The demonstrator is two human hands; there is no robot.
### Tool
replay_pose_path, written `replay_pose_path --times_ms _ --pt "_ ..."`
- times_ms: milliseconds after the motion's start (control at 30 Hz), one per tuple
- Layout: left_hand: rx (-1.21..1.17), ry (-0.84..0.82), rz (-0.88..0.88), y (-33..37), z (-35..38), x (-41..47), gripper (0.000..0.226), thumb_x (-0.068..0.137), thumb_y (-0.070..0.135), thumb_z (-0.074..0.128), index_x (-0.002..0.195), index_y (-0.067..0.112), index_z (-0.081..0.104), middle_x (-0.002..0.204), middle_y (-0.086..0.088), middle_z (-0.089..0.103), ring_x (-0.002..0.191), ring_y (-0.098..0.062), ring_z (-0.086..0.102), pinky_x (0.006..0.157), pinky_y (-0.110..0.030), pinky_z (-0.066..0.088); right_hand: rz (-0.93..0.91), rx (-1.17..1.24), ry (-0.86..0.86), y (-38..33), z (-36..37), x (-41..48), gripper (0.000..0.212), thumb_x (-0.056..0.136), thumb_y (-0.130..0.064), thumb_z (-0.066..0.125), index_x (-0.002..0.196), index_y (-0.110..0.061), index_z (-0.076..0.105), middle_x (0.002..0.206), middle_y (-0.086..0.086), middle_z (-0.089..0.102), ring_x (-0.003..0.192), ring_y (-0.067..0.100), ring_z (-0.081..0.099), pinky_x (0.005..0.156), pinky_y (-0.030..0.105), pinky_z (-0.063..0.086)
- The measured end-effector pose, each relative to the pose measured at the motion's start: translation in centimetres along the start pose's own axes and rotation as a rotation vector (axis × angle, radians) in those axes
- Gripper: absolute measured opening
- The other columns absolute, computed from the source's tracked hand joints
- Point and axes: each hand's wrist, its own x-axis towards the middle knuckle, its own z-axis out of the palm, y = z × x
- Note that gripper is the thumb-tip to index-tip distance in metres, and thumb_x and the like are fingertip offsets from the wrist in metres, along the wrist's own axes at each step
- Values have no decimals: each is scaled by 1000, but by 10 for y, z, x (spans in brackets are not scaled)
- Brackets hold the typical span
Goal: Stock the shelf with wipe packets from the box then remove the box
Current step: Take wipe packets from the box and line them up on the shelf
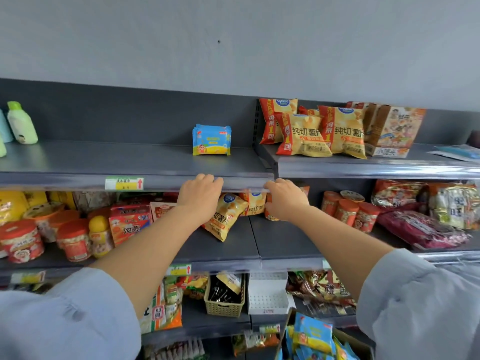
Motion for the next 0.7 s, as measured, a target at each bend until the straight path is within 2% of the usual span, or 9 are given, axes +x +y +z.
replay_pose_path --times_ms 100,233,400,467,567,700 --pt "-13 -57 4 30 6 -17 37 88 18 62 122 17 46 118 -3 54 114 -24 48 78 -34 43 1 -18 -29 19 11 -31 38 88 -21 55 126 -14 49 123 10 50 119 31 45 82 38 44" --pt "-24 -122 36 77 20 -39 43 87 21 65 125 18 45 119 -3 53 115 -25 48 78 -35 43 8 -15 -93 52 29 -68 43 90 -26 59 130 -15 48 130 9 49 122 30 45 89 42 47" --pt "-61 -196 39 142 42 -66 31 87 18 63 114 16 47 114 -2 54 112 -23 49 71 -33 42 -11 -24 -214 101 59 -114 45 91 -24 57 134 -15 45 129 9 48 126 29 41 92 42 47" --pt "-77 -237 37 168 52 -78 32 89 17 62 117 16 46 114 -2 54 112 -23 49 70 -32 40 -15 -17 -254 120 73 -131 44 91 -23 56 133 -15 46 128 9 48 125 29 42 92 42 47" --pt "-91 -298 39 202 70 -94 38 90 17 61 124 17 44 117 -3 54 114 -24 48 76 -35 46 -9 -3 -302 144 96 -154 42 91 -20 53 133 -16 48 128 10 49 123 30 44 91 41 47" --pt "-122 -404 57 237 96 -112 38 90 18 61 126 16 46 122 -4 52 118 -24 46 83 -35 44 19 13 -357 168 127 -178 35 89 -21 55 124 -14 52 124 10 51 119 31 47 82 38 46"
